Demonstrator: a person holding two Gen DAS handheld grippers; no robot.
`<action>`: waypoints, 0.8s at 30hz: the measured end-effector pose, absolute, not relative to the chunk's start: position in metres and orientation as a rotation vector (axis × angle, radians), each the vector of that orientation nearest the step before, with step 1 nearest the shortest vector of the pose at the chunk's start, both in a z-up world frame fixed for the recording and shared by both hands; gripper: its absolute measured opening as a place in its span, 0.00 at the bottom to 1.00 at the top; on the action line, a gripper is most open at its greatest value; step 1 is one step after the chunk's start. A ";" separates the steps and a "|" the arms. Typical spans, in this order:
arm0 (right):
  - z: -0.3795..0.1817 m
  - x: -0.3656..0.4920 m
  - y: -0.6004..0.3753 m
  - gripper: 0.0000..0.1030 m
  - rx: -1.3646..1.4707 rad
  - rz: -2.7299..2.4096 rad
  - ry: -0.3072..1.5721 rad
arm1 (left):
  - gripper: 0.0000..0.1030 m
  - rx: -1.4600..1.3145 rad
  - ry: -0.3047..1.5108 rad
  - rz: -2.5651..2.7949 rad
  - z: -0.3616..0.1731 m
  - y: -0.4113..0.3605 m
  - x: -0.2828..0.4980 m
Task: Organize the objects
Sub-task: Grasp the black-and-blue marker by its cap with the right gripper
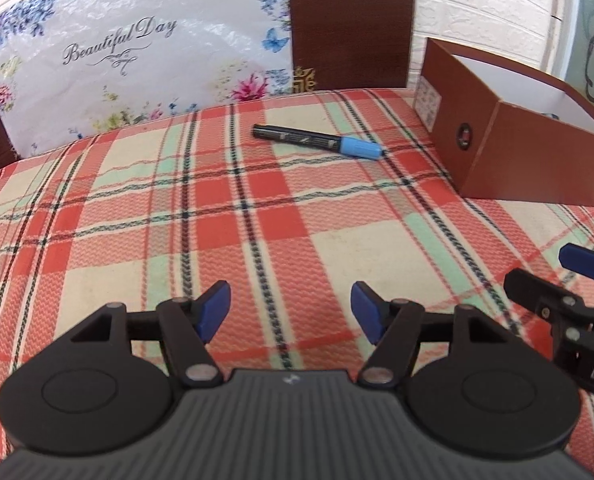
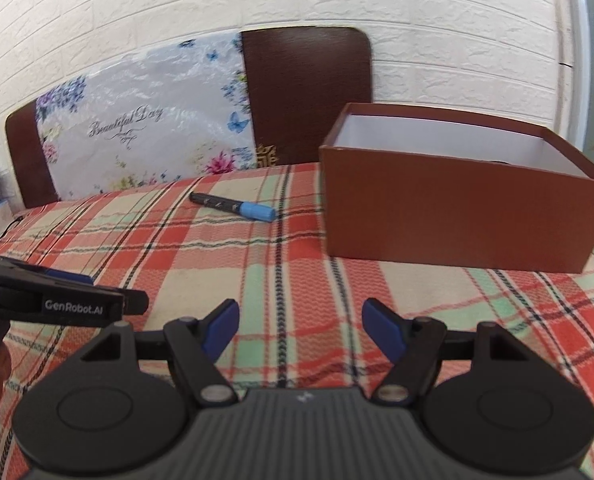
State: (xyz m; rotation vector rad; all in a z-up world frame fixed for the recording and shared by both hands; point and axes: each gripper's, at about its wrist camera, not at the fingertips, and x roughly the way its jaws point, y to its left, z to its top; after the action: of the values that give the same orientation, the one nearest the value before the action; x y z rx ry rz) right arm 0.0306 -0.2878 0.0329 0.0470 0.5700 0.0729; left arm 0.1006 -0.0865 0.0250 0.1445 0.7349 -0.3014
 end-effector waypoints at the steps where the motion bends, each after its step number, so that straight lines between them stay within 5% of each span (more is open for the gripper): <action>1: 0.032 0.033 -0.284 0.68 0.033 0.087 0.573 | 0.66 0.139 0.736 -0.289 0.024 -0.082 0.104; 7: 0.023 0.055 -0.253 0.65 -0.057 0.167 0.594 | 0.67 0.111 0.738 -0.179 0.013 -0.053 0.125; 12: 0.018 0.079 -0.227 0.56 -0.149 0.240 0.594 | 0.89 0.029 0.646 -0.126 -0.005 -0.022 0.130; 24: 0.002 0.236 -0.206 0.55 -0.270 0.224 0.619 | 0.91 -0.031 0.592 -0.156 -0.009 -0.018 0.127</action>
State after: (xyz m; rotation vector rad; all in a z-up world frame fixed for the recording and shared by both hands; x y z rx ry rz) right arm 0.2360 -0.2059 0.0023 -0.2700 0.6193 0.2238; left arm 0.1269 -0.0181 -0.0094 -0.0307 0.5919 -0.1557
